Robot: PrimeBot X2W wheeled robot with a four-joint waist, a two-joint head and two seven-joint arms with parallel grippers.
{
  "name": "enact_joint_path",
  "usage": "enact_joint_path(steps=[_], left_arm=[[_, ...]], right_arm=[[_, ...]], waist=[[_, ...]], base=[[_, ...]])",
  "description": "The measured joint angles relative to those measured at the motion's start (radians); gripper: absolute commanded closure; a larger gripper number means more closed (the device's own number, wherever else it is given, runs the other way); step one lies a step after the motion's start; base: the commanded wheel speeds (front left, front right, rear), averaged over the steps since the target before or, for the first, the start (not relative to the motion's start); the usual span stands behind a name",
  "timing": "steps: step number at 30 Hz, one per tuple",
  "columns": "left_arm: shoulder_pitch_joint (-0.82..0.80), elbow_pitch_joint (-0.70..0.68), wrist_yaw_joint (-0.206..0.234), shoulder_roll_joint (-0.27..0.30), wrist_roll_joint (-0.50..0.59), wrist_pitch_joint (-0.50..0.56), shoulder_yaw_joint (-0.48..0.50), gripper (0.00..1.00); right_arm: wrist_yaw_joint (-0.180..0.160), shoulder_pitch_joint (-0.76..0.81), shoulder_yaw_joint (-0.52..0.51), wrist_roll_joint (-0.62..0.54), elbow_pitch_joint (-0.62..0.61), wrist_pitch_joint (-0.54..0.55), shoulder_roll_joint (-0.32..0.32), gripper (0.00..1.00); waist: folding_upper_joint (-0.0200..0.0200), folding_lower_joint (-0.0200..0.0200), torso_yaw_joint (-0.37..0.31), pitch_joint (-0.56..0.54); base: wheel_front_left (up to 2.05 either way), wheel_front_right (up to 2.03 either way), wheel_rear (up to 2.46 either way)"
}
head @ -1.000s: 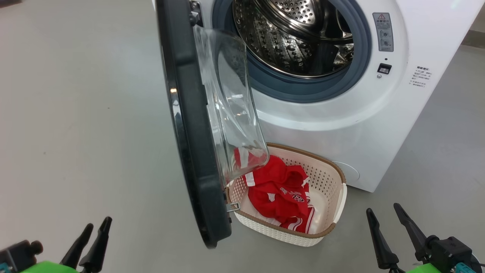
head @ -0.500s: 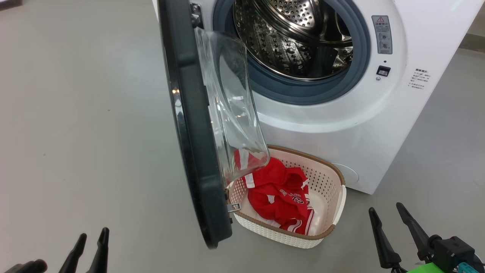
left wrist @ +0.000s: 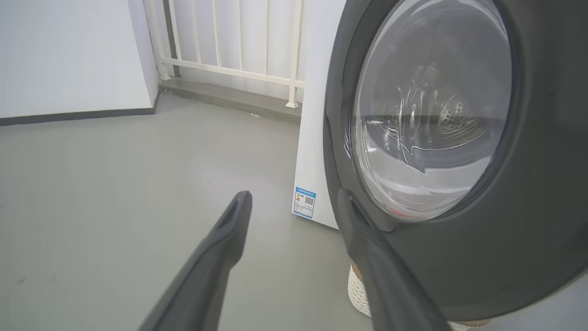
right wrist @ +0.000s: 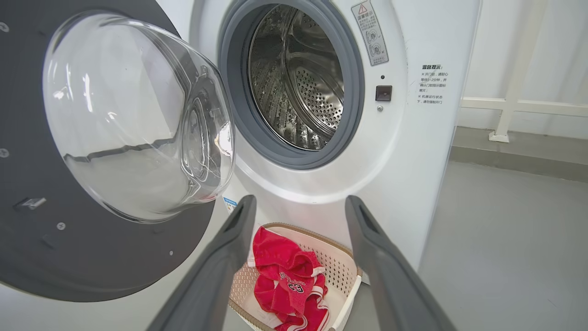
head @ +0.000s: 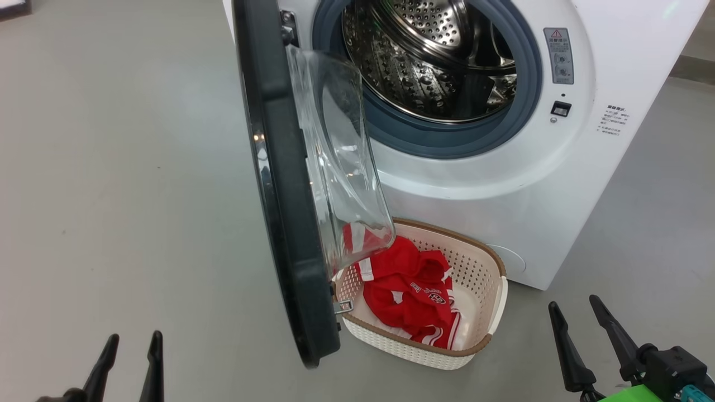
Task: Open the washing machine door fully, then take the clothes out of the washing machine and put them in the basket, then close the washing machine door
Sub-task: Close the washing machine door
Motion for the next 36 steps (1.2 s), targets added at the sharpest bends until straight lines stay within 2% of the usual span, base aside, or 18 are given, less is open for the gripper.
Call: enact_joint_path(steps=[6,11,28,29,30,31,32,36], left_arm=[[0.027,-0.045,0.000,-0.049,0.128,0.000,0.041,0.00],[0.041,-0.059,0.000,-0.073,0.172,0.000,0.058,0.00],[0.054,-0.048,0.000,-0.087,0.165,0.000,0.053,0.00],[0.054,-0.049,0.000,-0.088,0.152,0.000,0.049,0.03],[0.054,-0.051,0.000,-0.088,0.129,0.000,0.042,0.36],[0.053,-0.055,0.000,-0.089,0.109,0.000,0.037,0.64],[0.051,-0.059,0.000,-0.089,0.087,0.000,0.032,0.99],[0.036,-0.079,0.000,-0.080,-0.041,0.000,-0.019,1.00]], right_arm=[[0.000,0.000,-0.009,0.005,-0.008,0.000,0.002,0.00],[0.000,0.014,-0.017,0.007,-0.006,0.000,0.003,0.00],[0.000,0.031,-0.020,0.007,0.001,0.000,0.008,0.00],[0.000,0.031,-0.020,0.007,0.001,0.000,0.009,0.00],[0.000,0.031,-0.020,0.007,0.001,0.000,0.010,0.00],[0.000,0.031,-0.020,0.007,0.002,0.000,0.011,0.00],[0.000,0.031,-0.020,0.007,0.002,0.000,0.013,0.00],[0.000,0.031,-0.017,0.007,0.001,0.000,0.019,0.00]], waist=[[0.0000,0.0000,-0.002,-0.008],[0.0000,0.0000,-0.005,-0.015],[0.0000,0.0000,-0.009,-0.024],[0.0000,0.0000,-0.010,-0.024],[0.0000,0.0000,-0.011,-0.023],[0.0000,0.0000,-0.011,-0.022],[0.0000,0.0000,-0.012,-0.022],[0.0000,0.0000,-0.019,-0.014]], base=[[0.00,0.00,0.00],[0.00,0.00,0.00],[0.00,0.00,0.00],[0.00,0.00,0.00],[0.00,0.00,0.00],[0.00,0.00,0.00],[0.00,0.00,0.00],[0.00,0.00,0.00]])
